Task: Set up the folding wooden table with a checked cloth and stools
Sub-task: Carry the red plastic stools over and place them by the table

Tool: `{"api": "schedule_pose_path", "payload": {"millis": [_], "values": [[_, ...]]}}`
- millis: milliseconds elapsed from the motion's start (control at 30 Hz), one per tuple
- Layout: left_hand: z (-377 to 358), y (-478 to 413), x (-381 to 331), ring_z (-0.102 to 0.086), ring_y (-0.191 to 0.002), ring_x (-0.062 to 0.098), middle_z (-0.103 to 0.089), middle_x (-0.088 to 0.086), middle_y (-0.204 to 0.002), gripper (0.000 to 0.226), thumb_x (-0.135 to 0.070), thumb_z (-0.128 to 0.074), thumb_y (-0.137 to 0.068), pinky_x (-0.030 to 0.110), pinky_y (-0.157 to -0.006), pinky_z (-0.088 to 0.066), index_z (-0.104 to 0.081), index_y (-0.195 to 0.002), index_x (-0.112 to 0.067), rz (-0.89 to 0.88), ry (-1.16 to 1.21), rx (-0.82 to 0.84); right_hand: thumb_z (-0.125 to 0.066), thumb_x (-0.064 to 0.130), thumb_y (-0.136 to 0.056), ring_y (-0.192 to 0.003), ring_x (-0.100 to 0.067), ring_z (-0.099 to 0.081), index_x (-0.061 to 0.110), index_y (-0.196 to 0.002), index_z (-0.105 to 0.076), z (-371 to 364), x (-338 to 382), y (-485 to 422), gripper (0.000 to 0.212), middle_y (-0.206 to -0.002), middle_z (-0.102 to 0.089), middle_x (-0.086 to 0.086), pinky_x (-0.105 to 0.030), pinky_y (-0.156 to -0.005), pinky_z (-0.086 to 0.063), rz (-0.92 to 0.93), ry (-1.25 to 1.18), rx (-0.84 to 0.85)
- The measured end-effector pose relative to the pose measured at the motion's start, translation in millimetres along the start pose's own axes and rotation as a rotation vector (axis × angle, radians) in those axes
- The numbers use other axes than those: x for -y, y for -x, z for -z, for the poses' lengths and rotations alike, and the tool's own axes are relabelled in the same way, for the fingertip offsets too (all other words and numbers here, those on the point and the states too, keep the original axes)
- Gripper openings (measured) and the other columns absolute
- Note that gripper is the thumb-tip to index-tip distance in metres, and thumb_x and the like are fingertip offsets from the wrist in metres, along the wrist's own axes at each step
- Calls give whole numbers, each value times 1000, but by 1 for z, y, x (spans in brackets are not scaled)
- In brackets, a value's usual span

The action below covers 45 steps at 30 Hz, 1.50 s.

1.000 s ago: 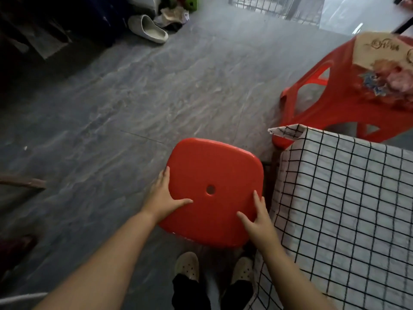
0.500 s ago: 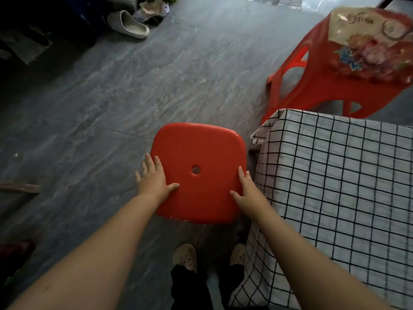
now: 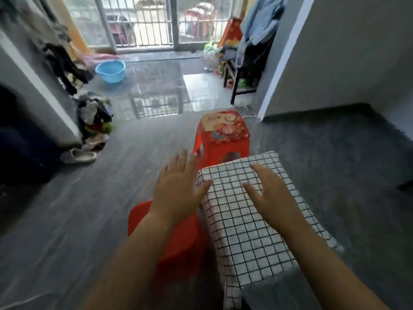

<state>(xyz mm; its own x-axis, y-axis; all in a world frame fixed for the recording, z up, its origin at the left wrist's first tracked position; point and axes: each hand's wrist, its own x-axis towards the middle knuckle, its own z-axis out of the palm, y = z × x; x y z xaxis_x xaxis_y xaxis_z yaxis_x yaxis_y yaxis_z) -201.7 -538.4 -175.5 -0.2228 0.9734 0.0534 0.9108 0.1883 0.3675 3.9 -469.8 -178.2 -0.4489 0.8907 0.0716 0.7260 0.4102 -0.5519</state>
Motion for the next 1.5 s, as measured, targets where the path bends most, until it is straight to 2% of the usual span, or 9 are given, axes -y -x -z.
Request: {"api": "schedule_pose_path", "payload": {"millis": [100,167,267,400,767,867,1067,1233,1500], "values": [[63,7,-76,-29,-138,23,-24,3,-155,72,-63,-40,-87,41,-111,-21,-29,-146,-23,-246,-17,-117,-46,48,-91,-129,-9,-35,25,-141,-35,80,19,43,56,-143,-40,6,-24,-100,-27,-24,23,-150],[93,19,-128,-28,-139,22,-29,2,-153,68,-63,-39,-88,42,-112,-18,-33,-144,-25,-371,-1,-159,-44,52,-90,-129,-11,-35,27,-142,-33,126,21,77,58,-144,-39,6,-26,-99,-28,-72,70,-234],[110,40,-203,-17,-142,15,-21,-5,-156,67,-64,-34,-89,35,-113,-6,-26,-146,-31,-511,48,-130,-42,56,-89,-133,-11,-31,26,-143,-31,188,13,132,63,-147,-36,6,-28,-104,-28,-168,107,-394],[102,71,-303,-13,-143,14,-17,-4,-157,70,-64,-30,-89,38,-116,-10,-22,-148,-29,-698,94,-83,-46,51,-89,-135,-13,-29,20,-144,-31,252,-22,217,65,-148,-35,2,-25,-105,-24,-309,131,-570],[-24,216,-599,-11,-144,18,-16,0,-157,73,-64,-27,-89,41,-116,-16,-18,-149,-24,-1091,168,136,-43,57,-88,-139,-16,-23,18,-147,-24,370,-191,510,73,-152,-29,-1,-36,-111,-26,-880,232,-756],[-59,260,-668,-13,-143,18,-17,0,-157,73,-64,-28,-90,41,-115,-17,-19,-150,-24,-1181,181,195,-42,56,-88,-140,-16,-21,17,-148,-24,394,-226,583,73,-153,-27,-1,-32,-112,-22,-990,268,-798],[-120,325,-782,-13,-143,18,-17,1,-157,74,-64,-25,-90,40,-115,-17,-17,-150,-23,-1363,141,320,-51,47,-89,-136,-20,-30,13,-144,-31,426,-288,682,67,-147,-36,-6,-35,-110,-28,-1161,251,-942],[-194,352,-874,-18,-142,20,-22,3,-156,75,-65,-27,-89,43,-113,-22,-21,-149,-20,-1423,131,386,-51,46,-90,-134,-21,-31,12,-144,-32,442,-362,734,67,-146,-37,-6,-36,-110,-29,-1274,283,-950],[-304,362,-1032,-11,-144,23,-15,5,-157,76,-63,-27,-91,42,-114,-17,-13,-150,-17,-1385,83,500,-51,49,-88,-135,-21,-29,13,-144,-32,506,-499,800,69,-147,-37,-6,-35,-109,-28,-1464,293,-889]]}}
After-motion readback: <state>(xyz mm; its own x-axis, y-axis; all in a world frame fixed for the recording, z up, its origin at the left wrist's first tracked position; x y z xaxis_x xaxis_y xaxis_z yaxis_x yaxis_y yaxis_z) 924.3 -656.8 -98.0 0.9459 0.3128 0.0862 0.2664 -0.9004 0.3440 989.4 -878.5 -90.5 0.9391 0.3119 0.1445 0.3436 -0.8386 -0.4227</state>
